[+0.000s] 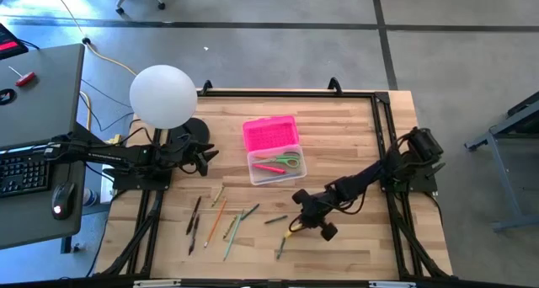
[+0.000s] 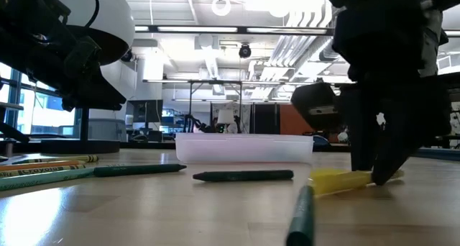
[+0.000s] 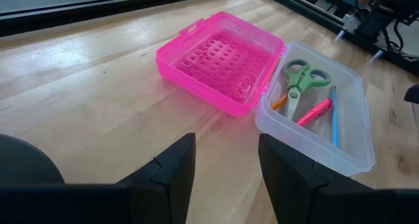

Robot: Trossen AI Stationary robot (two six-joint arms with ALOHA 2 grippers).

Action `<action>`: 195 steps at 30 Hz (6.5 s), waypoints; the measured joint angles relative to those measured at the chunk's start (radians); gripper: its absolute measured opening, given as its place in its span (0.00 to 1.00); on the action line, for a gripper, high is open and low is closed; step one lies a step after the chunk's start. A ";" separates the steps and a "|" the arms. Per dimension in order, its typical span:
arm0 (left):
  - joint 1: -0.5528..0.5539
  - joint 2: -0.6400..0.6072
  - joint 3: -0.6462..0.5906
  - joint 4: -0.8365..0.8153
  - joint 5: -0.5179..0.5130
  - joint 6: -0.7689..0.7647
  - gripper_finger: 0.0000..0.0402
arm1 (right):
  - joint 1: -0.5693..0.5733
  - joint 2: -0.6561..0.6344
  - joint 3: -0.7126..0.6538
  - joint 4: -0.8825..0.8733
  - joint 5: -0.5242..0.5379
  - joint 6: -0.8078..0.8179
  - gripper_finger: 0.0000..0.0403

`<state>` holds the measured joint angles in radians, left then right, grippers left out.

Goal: Pick & place school supplies into a supply box
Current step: Put the yellow pen into the pink supply box, then put the right dark green crayon into the pink supply box

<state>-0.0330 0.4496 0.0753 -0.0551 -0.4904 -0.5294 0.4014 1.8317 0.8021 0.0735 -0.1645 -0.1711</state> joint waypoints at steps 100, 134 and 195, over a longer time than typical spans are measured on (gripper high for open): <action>0.000 0.000 0.000 0.003 -0.069 -0.025 0.49 | -0.308 -0.070 -0.260 0.817 0.469 -0.205 0.03; 0.000 0.000 0.000 0.001 -0.042 -0.029 0.49 | -0.259 0.076 -0.015 0.578 0.088 0.013 0.24; 0.000 0.000 0.000 0.001 -0.041 -0.026 0.49 | -0.327 -0.016 -0.014 0.353 0.286 -0.116 0.03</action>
<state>-0.0326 0.4494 0.0757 -0.0544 -0.5312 -0.5556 0.0748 1.8160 0.7883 0.4264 0.1220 -0.2868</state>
